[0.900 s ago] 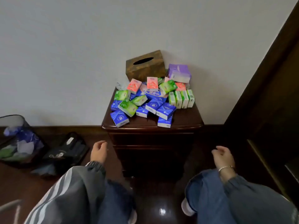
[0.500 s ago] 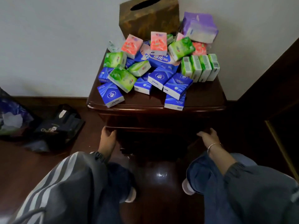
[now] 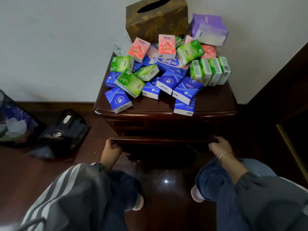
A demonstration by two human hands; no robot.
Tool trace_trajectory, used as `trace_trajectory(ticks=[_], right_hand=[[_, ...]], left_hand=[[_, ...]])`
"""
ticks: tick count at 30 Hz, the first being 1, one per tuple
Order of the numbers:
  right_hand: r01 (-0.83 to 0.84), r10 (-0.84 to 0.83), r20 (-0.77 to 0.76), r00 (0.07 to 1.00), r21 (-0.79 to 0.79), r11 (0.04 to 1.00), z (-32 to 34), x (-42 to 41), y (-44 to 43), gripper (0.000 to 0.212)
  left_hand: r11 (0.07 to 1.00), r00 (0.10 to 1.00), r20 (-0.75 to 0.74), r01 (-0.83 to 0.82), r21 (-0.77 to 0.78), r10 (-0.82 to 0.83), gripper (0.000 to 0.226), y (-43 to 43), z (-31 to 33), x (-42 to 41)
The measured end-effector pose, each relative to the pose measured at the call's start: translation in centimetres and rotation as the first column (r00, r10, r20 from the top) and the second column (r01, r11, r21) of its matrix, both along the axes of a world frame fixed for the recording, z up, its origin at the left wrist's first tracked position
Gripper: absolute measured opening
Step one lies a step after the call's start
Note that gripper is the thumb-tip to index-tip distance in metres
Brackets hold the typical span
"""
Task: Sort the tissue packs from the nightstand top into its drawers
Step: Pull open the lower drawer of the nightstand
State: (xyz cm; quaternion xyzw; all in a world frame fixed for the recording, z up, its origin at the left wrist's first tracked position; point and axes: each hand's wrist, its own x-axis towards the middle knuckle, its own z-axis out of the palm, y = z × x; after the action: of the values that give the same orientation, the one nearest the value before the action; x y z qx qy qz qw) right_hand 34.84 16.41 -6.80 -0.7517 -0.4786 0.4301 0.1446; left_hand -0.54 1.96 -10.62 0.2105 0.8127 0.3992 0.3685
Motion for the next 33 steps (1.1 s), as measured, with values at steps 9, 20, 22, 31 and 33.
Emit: trace_trajectory(ticks=[9,20,22,31,33], right_hand=[[-0.411,0.458,0.537,0.709,-0.213,0.886,2.1,0.3,-5.0,0.046],[-0.766,0.609,0.612,0.504,-0.009,0.643,0.4,-3.3,-10.4,0.048],[-0.771,0.631,0.589,0.505,-0.021,0.636,1.2,-3.1,-10.1,0.039],[-0.789,0.887,0.235,0.397,-0.406,0.461,2.3,-0.7,-12.5,0.069],[-0.798,0.894,0.221,0.39,-0.403,0.448,2.5,-0.6,-12.8,0.068]], left_hand=[[0.834,0.78,-0.407,0.254,-0.489,-0.476,0.036,-3.8,3.9,-0.4],[0.739,0.468,-0.572,0.418,-0.529,-0.674,0.046,-4.1,3.9,9.1],[0.662,0.464,-0.475,0.465,-0.588,-0.748,0.048,-4.0,4.7,8.9],[0.407,0.491,-0.139,0.498,-0.766,-0.86,0.067,-7.1,4.8,8.8],[0.418,0.523,-0.123,0.495,-0.762,-0.844,0.069,-7.4,4.8,8.7]])
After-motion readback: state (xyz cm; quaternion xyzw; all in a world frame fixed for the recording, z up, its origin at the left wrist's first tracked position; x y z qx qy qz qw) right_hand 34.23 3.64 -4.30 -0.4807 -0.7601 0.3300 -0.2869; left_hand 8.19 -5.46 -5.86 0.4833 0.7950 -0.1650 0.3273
